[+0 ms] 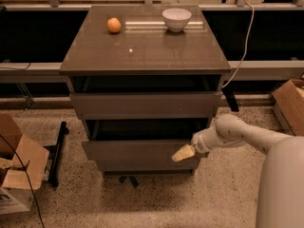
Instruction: Open middle drawer
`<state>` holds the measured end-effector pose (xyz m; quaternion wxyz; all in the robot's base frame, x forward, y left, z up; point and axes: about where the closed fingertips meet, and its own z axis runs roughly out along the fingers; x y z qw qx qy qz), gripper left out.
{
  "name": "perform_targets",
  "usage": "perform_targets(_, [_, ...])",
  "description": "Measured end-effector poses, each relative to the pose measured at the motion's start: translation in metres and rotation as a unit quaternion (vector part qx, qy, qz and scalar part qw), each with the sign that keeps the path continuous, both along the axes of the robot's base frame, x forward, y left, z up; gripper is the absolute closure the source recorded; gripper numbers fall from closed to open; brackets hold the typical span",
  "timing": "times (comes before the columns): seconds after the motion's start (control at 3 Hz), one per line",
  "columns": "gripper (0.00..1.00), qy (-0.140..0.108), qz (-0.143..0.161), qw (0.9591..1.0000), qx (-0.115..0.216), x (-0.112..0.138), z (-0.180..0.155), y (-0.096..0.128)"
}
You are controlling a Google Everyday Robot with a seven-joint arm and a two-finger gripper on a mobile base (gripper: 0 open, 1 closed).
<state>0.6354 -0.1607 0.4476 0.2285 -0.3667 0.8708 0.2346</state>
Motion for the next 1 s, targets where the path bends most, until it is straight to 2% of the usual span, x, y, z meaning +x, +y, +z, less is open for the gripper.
perform_targets(1.0, [0.89, 0.0, 0.0, 1.0, 0.0, 0.0, 0.0086, 0.0])
